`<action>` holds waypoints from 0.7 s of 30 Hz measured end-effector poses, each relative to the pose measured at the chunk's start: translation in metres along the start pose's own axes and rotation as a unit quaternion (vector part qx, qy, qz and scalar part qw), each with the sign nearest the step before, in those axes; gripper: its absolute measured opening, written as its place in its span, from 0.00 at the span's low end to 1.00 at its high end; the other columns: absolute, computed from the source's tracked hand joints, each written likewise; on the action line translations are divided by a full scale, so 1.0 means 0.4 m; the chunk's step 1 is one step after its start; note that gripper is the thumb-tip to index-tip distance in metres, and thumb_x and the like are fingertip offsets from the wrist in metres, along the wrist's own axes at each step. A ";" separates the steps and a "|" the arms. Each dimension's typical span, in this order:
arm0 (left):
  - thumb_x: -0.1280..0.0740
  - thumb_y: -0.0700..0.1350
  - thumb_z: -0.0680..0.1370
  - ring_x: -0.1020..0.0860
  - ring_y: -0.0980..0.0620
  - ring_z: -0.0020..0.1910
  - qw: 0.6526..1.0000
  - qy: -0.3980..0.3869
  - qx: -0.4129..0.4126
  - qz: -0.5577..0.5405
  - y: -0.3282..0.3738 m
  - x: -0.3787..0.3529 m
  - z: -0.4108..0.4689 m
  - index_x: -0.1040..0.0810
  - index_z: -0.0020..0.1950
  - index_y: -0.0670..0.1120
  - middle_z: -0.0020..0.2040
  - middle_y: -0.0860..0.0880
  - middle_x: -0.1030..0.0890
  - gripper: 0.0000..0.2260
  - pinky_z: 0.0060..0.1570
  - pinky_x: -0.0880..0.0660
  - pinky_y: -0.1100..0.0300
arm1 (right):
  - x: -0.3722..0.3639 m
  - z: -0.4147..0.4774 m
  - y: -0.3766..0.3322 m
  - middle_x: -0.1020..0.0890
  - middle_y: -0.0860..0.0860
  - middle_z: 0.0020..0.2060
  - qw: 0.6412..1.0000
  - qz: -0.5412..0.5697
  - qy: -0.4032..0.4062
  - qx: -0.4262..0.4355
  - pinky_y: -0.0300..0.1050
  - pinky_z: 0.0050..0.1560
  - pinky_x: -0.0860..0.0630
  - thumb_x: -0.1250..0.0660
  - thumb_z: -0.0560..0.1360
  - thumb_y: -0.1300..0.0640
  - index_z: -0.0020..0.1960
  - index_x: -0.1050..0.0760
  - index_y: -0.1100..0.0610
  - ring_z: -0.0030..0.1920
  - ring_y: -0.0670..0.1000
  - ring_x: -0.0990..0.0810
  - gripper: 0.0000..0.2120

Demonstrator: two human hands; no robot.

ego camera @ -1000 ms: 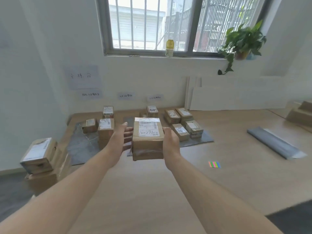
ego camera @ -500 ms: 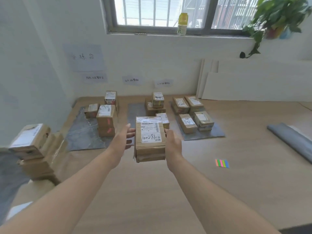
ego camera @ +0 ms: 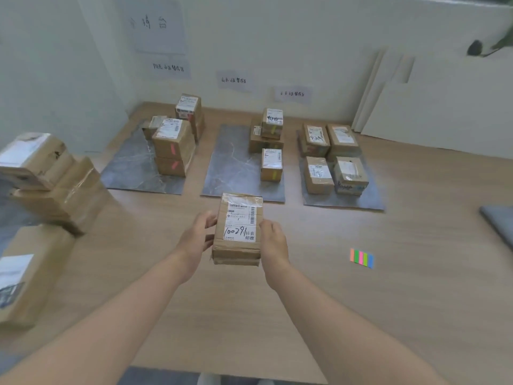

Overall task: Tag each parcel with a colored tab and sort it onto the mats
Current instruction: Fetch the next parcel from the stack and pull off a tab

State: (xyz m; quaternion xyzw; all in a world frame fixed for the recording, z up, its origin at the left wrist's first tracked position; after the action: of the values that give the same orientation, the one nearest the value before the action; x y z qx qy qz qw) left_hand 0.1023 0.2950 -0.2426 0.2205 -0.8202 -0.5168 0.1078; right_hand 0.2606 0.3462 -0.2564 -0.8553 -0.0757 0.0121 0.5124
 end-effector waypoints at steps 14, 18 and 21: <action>0.45 0.54 0.84 0.22 0.49 0.56 0.993 0.002 0.117 -0.005 -0.294 0.016 0.080 0.22 0.57 0.53 0.57 0.57 0.20 0.13 0.68 0.30 0.51 | 0.020 0.073 0.286 0.23 0.39 0.43 0.992 0.000 0.039 -0.123 0.36 0.39 0.33 0.42 0.83 0.52 0.61 0.23 0.56 0.41 0.38 0.28 0.13; 0.44 0.54 0.83 0.22 0.47 0.61 0.992 -0.005 0.123 0.022 -0.309 0.030 0.093 0.20 0.58 0.55 0.61 0.56 0.20 0.14 0.70 0.30 0.49 | 0.006 0.082 0.300 0.22 0.41 0.43 0.990 0.016 0.055 -0.127 0.39 0.43 0.31 0.42 0.82 0.52 0.58 0.23 0.55 0.44 0.43 0.26 0.12; 0.45 0.55 0.83 0.24 0.45 0.64 0.992 -0.015 0.117 0.053 -0.309 0.035 0.107 0.21 0.61 0.55 0.65 0.54 0.21 0.15 0.69 0.29 0.49 | -0.003 0.089 0.301 0.23 0.43 0.42 0.988 0.028 0.081 -0.128 0.42 0.43 0.31 0.41 0.81 0.51 0.56 0.23 0.55 0.42 0.45 0.26 0.12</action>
State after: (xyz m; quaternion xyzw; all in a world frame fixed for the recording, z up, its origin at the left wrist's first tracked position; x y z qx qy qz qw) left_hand 0.1035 0.2770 -0.3731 0.1802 -0.8871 -0.4139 0.0966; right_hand 0.2702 0.3215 -0.3792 -0.9137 -0.0114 -0.0526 0.4027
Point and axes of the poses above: each hand's wrist, its own z-axis towards the middle knuckle, its own x-axis out of the back of the hand, y = z × x, the point moved 3 cm from there along z, towards the middle knuckle
